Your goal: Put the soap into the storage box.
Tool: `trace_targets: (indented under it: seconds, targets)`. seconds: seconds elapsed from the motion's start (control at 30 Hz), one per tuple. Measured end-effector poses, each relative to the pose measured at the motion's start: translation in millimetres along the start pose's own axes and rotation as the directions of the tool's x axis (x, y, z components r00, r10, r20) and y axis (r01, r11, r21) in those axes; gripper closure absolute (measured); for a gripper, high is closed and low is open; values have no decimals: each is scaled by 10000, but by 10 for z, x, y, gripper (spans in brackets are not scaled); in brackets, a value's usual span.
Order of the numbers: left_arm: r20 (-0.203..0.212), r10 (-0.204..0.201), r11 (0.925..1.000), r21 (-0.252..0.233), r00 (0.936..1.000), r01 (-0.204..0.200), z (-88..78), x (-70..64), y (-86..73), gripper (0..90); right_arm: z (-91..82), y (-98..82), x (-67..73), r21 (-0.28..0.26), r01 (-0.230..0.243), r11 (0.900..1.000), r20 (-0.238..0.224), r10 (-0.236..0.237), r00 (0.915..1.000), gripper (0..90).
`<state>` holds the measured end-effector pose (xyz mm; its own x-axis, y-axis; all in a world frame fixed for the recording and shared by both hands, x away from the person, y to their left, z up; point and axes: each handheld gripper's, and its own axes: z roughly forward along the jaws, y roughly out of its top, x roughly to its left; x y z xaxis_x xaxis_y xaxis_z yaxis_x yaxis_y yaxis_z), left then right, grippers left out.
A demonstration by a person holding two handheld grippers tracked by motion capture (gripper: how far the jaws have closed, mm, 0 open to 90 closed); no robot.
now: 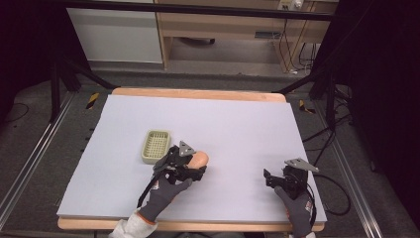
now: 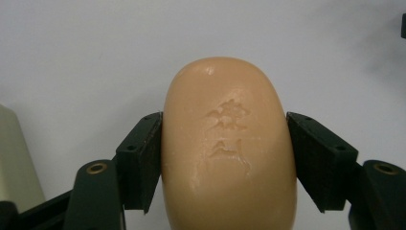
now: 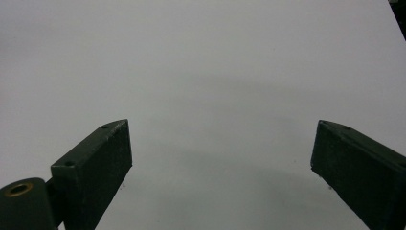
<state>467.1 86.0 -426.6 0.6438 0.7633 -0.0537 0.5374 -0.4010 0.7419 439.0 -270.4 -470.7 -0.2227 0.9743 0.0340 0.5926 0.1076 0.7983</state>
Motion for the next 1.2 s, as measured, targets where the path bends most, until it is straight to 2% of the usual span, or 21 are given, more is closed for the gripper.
trace_targets:
  seconds: [0.5, 0.7, 1.2]
  targets:
    - [-428, -289, 9995, -153, 9987, 282, -168, 235, -41, 316, -4, 2, 7, -26, 70, 10000, 38, -70, 10000, 73]
    - [-639, -521, 9982, -317, 9966, 502, -231, 347, -34, 316, -3, 3, 11, -14, 109, 9999, 3, -109, 9999, 72]
    - [-1142, -1151, 9920, -659, 9868, 1080, -342, 697, 5, 317, 7, 6, 30, 6, 205, 9998, -5, -205, 9998, 72]
